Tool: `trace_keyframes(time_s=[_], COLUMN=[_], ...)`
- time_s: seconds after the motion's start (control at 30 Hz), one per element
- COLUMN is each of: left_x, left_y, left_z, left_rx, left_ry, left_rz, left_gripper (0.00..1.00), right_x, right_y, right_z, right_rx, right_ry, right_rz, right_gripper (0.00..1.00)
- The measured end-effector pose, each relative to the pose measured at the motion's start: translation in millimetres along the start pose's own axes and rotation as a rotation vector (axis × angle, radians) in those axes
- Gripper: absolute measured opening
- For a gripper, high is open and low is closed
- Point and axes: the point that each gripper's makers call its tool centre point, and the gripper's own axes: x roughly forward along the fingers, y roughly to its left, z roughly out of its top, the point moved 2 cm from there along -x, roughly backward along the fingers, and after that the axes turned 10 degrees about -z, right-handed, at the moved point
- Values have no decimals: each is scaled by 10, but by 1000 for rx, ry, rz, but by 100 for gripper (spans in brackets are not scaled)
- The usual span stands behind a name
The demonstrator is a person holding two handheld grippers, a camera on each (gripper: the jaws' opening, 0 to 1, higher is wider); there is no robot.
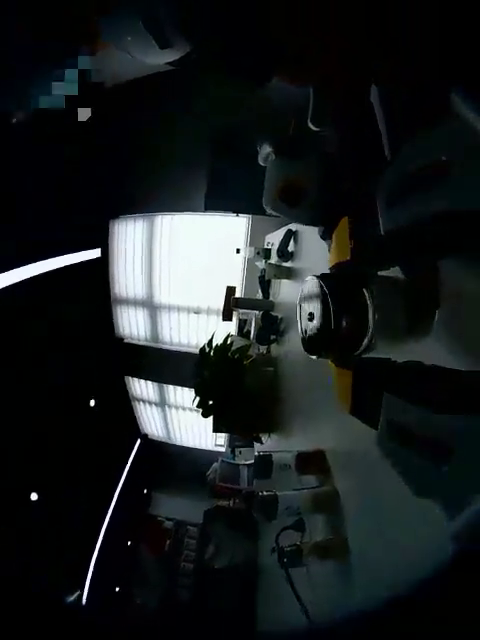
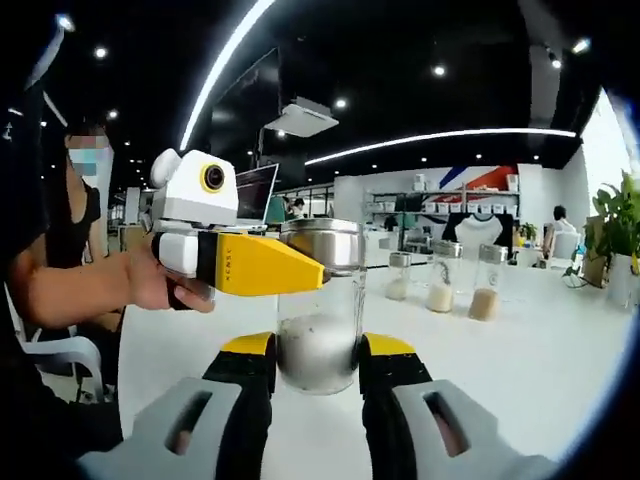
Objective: Rotate the seasoning bottle until the label or dispensing opening points toward the visible target arrow and the bottle remains upright within the marked orientation range
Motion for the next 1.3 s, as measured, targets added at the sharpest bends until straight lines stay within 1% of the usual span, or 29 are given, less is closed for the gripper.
trace_keyframes(time_s=[0.07, 0.17, 0.23, 0.3, 0.37, 0.47, 0.57, 0.63, 0.7, 0.77, 0.8, 0.83, 0.87, 0.9, 0.97, 1.0, 1.07, 1.1, 1.13, 1.17, 1.2, 1.23, 1.3], left_x=[3, 7, 28, 45, 66, 96, 117, 126, 138, 135, 125, 116, 117, 108, 73, 56, 24, 22, 21, 22, 26, 29, 21], left_y=[-3, 26, 52, 85, 90, 90, 86, 103, 104, 102, 98, 82, 73, 51, 55, 50, 42, 18, -15, -34, -77, -117, -175], left_z=[-1, 12, 19, 13, 19, 56, 79, 72, 63, 64, 76, 89, 89, 75, 62, 56, 42, 37, 28, 20, 12, 10, -2], left_rx=[1, -16, -64, -127, -119, -99, -89, -100, -85, -68, -62, -47, -47, -39, -40, -55, -64, -53, -17, 3, 40, 59, 38], left_ry=[-4, -9, -27, -37, -31, -41, -42, -45, -44, -38, -43, -47, -47, -31, -21, -35, -35, -28, -4, 11, 30, 35, 46], left_rz=[16, 72, 123, 172, 186, 232, 283, 325, 345, 340, 332, 301, 288, 256, 241, 218, 192, 173, 144, 126, 90, 63, 20], left_gripper=[35, 35, 36, 36, 36, 36, 36, 36, 36, 36, 36, 36, 36, 36, 36, 36, 36, 36, 36, 36, 36, 36, 36], right_x=[1, 2, 10, 26, 32, 19, 16, 14, 18, 12, 7, -1, -21, -36, -45, -63, -88, -94, -105, -116, -119, -126, -155], right_y=[18, -14, -46, -38, -51, -93, -120, -127, -134, -136, -126, -128, -126, -119, -74, -50, -22, -24, 5, 29, 33, 50, 108], right_z=[-4, 3, 6, -7, -11, 23, 45, 38, 26, 16, 46, 61, 61, 53, 42, 43, 31, 32, 24, 18, 18, 17, 17], right_rx=[7, -16, -59, -62, -58, -38, -34, -16, 7, 27, 41, 55, 67, 55, 47, 80, 93, 95, 91, 103, 110, 108, 96], right_ry=[-2, -1, 5, 12, 15, 2, -2, 1, 3, -6, -32, -44, -49, -44, -45, -54, -57, -60, -58, -56, -58, -60, -68], right_rz=[1, -56, -113, -137, -159, -214, -254, -263, -258, -237, -200, -179, -163, -139, -77, -47, 8, 21, 52, 79, 89, 109, 160], right_gripper=[30, 30, 30, 30, 30, 30, 30, 30, 30, 31, 31, 30, 30, 30, 30, 30, 29, 29, 29, 29, 29, 29, 29])
